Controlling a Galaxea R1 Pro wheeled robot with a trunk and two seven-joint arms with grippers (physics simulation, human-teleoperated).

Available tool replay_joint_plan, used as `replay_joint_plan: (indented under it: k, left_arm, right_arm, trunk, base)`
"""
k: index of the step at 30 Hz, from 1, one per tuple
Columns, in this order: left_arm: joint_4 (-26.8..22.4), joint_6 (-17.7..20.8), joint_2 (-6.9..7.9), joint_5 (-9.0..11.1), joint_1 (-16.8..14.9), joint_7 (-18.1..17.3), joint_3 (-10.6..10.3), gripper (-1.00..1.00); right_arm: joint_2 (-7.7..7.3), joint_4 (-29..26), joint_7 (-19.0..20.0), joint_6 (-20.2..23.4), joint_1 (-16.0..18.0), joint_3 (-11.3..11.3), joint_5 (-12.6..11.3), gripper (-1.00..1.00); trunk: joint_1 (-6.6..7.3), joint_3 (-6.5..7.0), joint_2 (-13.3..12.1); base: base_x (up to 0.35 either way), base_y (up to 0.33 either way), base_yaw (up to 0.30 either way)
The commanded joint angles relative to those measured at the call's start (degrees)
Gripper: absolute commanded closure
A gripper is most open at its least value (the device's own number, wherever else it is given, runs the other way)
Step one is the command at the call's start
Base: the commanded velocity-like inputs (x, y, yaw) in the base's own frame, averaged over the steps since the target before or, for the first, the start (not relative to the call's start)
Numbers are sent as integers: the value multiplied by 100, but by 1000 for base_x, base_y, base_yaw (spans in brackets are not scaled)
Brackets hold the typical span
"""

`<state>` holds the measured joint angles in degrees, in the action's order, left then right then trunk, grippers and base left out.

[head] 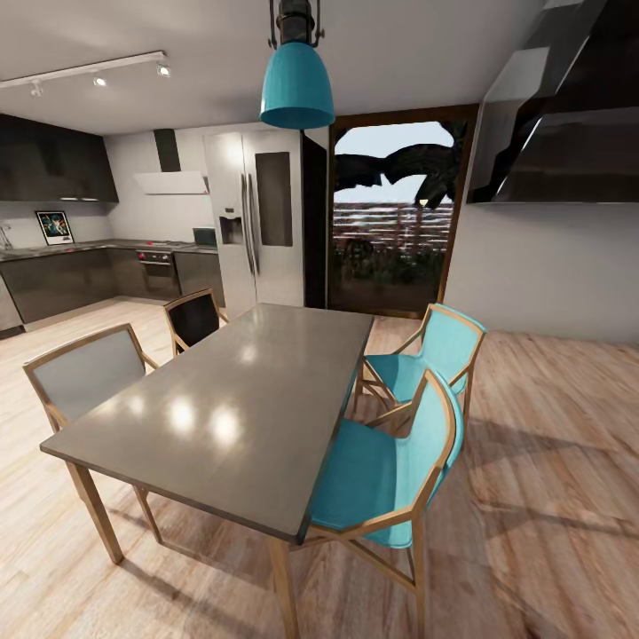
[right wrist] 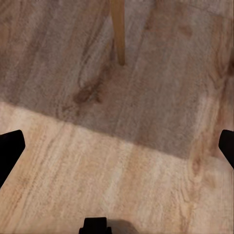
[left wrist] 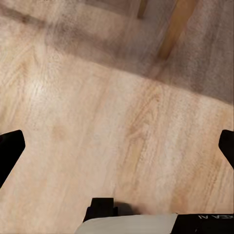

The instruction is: Pick up the poster from the kitchen countertop and hang it on one of the wall nails in the kitchen.

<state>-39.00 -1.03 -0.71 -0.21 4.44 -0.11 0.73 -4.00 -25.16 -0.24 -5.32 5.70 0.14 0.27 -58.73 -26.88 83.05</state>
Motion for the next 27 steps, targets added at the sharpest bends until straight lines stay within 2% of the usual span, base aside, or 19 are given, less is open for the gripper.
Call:
replay_joint_plan:
  k: [1,7,17,27]
  left_arm:
    - [-10,-10,0,-1,2,0,9,-100]
    - [-20,-11,8,3,4,2,13,-100]
    - [-20,-12,17,4,4,-13,15,-100]
    - [-20,-12,18,4,4,-9,15,-100]
  right_arm:
    - [-3,0,-3,-24,2,2,4,-100]
    - [-11,-12,-3,-43,-5,10,14,-100]
    - [-13,-16,-3,-48,-8,12,17,-100]
    - [-6,-16,-3,-54,-8,35,25,-100]
  trunk:
    - [0,-5,3]
    - [0,-5,3]
    - [0,-5,3]
    - [0,-5,3]
  base:
    - [0,0,0]
    - [-15,58,0]
    - [-196,210,6]
    - [-102,95,225]
